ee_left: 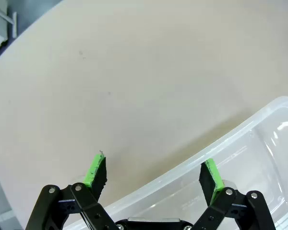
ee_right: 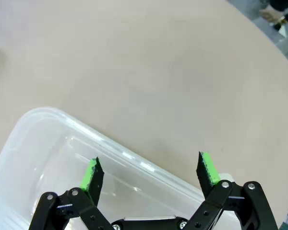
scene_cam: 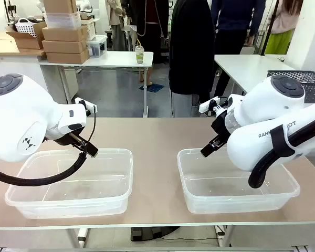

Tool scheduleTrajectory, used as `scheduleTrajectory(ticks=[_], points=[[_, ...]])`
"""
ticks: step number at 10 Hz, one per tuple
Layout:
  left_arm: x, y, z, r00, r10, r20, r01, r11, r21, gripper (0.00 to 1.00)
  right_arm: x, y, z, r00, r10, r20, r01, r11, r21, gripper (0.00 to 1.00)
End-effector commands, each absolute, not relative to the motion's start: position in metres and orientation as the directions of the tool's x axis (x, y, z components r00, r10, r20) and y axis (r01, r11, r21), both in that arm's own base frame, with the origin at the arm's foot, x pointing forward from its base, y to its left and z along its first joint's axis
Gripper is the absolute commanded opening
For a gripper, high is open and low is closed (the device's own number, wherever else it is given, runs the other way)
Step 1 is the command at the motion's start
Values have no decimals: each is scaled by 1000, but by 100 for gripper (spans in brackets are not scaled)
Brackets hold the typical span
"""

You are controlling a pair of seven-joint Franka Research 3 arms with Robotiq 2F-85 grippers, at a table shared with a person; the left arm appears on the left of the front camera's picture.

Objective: Sort the waste into each basket.
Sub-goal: Pick up the Organizing box on the left side of the table and lift it.

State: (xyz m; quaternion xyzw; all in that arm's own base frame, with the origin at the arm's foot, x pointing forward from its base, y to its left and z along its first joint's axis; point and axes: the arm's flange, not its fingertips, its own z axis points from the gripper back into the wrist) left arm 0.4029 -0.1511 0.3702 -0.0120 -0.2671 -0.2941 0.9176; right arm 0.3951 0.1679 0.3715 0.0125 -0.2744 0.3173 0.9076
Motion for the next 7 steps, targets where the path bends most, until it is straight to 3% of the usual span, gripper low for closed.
scheduleTrajectory(ticks=[1,7], points=[[403,-151,370,684,-533,498,546,827,135,100,395,168,372,648,569,506,-583,798,-152,100],[403,-151,370,684,-533,498,546,827,135,100,395,168,372,648,569,506,-583,798,-152,100]])
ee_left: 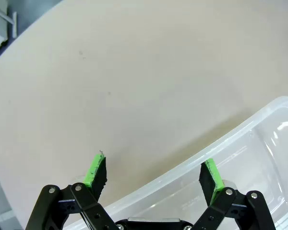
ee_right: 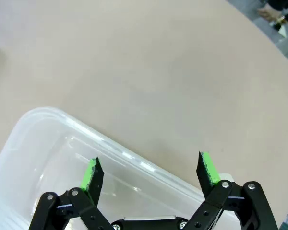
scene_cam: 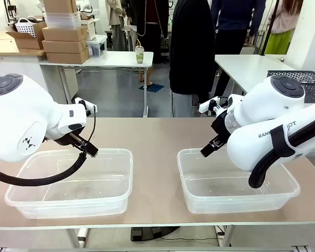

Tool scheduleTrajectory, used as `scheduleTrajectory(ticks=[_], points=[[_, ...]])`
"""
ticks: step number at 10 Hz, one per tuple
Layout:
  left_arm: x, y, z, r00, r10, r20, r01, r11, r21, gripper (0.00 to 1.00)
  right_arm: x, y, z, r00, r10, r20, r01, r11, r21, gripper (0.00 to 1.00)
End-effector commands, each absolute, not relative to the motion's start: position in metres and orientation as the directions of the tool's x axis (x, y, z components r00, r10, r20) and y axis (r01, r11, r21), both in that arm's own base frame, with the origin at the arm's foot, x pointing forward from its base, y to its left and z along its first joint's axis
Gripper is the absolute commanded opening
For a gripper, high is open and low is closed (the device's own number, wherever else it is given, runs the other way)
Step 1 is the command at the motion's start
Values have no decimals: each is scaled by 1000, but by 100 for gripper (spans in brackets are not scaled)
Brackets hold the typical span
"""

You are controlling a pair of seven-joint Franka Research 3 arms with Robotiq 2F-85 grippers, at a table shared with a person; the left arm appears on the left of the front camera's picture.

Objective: Sort the waste into each basket.
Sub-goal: Pick up the Organizing box on the left side of the table and lift it.

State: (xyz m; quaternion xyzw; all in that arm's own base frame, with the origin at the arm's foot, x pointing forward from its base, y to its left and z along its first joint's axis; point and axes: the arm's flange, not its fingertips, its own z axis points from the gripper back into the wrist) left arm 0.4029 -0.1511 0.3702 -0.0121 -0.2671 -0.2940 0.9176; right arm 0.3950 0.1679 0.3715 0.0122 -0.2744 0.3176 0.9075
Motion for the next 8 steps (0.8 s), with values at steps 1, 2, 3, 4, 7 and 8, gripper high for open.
scheduleTrajectory(ticks=[1,2,3,4,7,8], points=[[403,-151,370,684,-533,498,546,827,135,100,395,168,372,648,569,506,-583,798,-152,100],[403,-151,370,684,-533,498,546,827,135,100,395,168,372,648,569,506,-583,798,-152,100],[403,-151,370,684,-533,498,546,827,135,100,395,168,372,648,569,506,-583,798,-152,100],[403,-151,370,684,-533,497,546,827,135,100,395,168,372,648,570,506,-583,798,-152,100],[328,-120,470,472,-543,694,645,750,147,100,326,154,472,476,610,634,-598,753,-276,100],[296,-110,490,372,-553,746,650,729,216,100,296,152,494,385,637,668,-567,734,-374,100]])
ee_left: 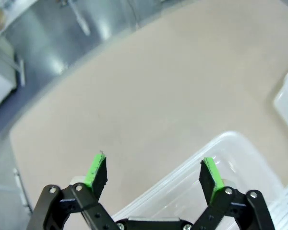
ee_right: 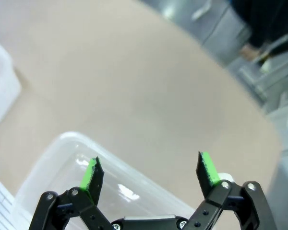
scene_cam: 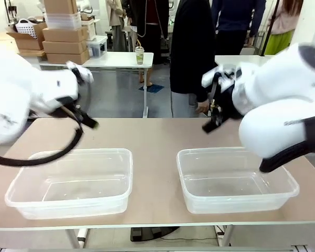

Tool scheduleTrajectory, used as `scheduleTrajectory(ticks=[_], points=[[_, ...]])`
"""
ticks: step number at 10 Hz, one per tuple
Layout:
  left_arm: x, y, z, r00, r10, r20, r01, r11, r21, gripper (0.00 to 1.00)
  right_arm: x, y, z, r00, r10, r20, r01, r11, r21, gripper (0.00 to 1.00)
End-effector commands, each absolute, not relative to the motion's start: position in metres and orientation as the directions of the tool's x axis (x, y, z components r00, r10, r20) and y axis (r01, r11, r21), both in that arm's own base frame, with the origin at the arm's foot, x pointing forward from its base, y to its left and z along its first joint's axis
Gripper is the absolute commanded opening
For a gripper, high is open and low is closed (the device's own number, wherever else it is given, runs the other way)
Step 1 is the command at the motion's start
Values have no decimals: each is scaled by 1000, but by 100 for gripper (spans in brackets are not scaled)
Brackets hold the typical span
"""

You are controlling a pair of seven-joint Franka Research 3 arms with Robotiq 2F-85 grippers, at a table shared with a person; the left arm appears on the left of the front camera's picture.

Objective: Sort the waste into each basket.
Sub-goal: Pick up the Organizing box on the left side of the table and lift it.

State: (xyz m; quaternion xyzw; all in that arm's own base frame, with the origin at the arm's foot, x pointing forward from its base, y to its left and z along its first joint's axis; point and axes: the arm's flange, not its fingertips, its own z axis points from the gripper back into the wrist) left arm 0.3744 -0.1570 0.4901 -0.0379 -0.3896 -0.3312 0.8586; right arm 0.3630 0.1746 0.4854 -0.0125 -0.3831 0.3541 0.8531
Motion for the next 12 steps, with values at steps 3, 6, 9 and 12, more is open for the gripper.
scheduleTrajectory(ticks=[3,6,9,12], points=[[374,-157,490,477,-539,694,598,778,193,100,363,175,485,456,614,645,-595,749,-293,100],[362,-147,538,712,-340,614,640,674,-369,100,337,155,534,704,66,707,-502,750,430,100],[383,-91,526,961,138,238,164,406,-899,100,332,116,509,855,-336,396,-220,456,862,100],[372,-30,499,933,332,140,44,279,-959,100,304,64,475,802,-536,264,-117,292,949,100]])
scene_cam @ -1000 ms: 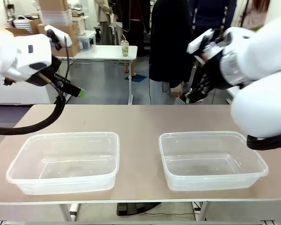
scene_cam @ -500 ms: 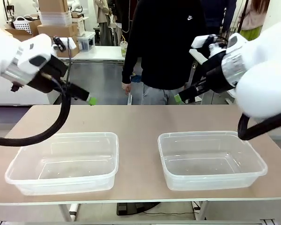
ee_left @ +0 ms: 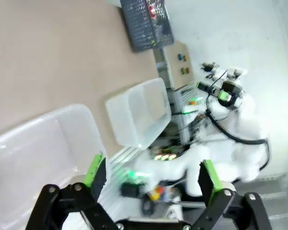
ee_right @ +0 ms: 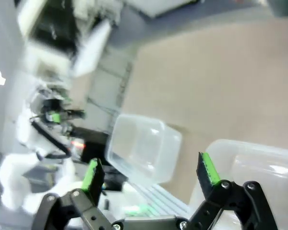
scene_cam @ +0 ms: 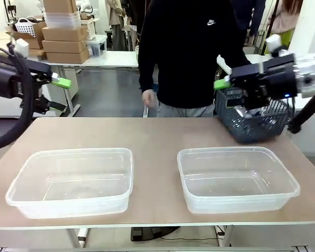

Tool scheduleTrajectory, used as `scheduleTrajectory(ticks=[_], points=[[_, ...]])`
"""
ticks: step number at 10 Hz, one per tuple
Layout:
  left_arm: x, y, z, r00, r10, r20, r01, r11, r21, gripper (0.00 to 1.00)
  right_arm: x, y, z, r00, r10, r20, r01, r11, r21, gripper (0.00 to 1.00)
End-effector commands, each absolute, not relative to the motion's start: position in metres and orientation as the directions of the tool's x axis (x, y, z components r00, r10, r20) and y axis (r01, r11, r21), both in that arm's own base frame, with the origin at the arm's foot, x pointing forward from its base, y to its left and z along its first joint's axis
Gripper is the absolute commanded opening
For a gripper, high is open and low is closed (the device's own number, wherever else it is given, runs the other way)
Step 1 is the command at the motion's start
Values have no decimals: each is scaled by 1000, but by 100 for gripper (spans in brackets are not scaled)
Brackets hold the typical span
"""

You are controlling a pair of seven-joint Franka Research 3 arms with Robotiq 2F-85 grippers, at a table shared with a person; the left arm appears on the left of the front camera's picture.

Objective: Sort the waste into each basket.
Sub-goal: Pick up the Organizing box on the left side of the table and lift it.

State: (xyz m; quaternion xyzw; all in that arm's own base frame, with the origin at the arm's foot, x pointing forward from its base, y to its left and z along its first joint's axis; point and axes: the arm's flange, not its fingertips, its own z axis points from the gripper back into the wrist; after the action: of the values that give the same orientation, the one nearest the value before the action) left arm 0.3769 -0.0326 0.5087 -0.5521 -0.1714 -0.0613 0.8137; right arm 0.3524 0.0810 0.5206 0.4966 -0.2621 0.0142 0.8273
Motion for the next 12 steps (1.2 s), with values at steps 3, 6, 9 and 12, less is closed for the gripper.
scheduleTrajectory(ticks=[3,6,9,12], points=[[377,-6,494,945,227,236,151,339,-929,100,357,56,518,862,-369,347,-179,419,890,100],[377,-6,494,945,227,236,151,339,-929,100,357,56,518,862,-369,347,-179,419,890,100],[372,-8,505,950,148,273,162,514,-842,100,377,129,521,921,-181,345,-232,455,859,100],[324,25,495,988,-43,149,114,855,-506,100,408,297,491,957,69,283,-260,642,722,100]])
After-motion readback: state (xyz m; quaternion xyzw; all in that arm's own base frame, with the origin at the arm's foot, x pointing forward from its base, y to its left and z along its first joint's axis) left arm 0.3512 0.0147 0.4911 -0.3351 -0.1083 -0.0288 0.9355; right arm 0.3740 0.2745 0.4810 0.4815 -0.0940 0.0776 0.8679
